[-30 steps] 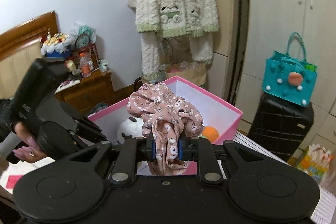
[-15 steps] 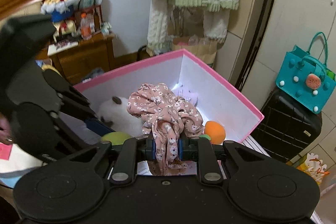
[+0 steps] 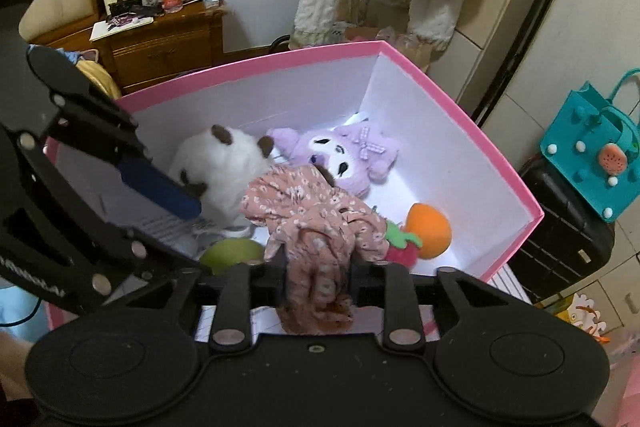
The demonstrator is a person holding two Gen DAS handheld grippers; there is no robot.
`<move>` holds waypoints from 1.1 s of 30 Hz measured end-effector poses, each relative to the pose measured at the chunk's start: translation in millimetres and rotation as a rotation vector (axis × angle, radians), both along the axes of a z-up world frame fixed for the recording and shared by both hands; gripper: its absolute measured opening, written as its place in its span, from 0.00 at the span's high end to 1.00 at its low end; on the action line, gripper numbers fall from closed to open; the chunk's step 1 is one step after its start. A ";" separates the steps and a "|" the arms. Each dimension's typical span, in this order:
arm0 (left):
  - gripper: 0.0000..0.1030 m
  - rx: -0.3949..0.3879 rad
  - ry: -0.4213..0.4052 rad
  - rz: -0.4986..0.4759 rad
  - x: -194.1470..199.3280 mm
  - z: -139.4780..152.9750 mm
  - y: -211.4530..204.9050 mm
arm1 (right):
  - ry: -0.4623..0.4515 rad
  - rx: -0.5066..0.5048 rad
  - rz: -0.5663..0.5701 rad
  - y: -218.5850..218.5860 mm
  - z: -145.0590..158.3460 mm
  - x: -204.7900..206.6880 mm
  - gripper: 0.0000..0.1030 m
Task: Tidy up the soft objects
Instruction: 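Open both tools to drop the sponge and cloth into the box, then withdraw both tools from the box toward the wipes packets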
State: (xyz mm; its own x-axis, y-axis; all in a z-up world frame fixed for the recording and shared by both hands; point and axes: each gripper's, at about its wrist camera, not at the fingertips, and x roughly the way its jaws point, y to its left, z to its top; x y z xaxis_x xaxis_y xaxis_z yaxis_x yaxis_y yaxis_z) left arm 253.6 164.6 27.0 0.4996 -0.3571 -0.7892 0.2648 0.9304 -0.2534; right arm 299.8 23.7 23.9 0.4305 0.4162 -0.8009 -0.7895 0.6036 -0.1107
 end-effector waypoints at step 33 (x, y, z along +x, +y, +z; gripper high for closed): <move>0.46 0.060 -0.196 -0.126 -86.9 99.8 -92.9 | -0.107 0.363 -0.148 -175.2 129.7 -118.1 0.49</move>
State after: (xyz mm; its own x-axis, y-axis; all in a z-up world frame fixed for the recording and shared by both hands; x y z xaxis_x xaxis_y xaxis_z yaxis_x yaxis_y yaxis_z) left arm 166.7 71.7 126.8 0.5999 -0.3815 -0.7032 0.4186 0.8987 -0.1305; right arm 181.8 -151.4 153.6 0.5803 0.5910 -0.5604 -0.6865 0.7251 0.0538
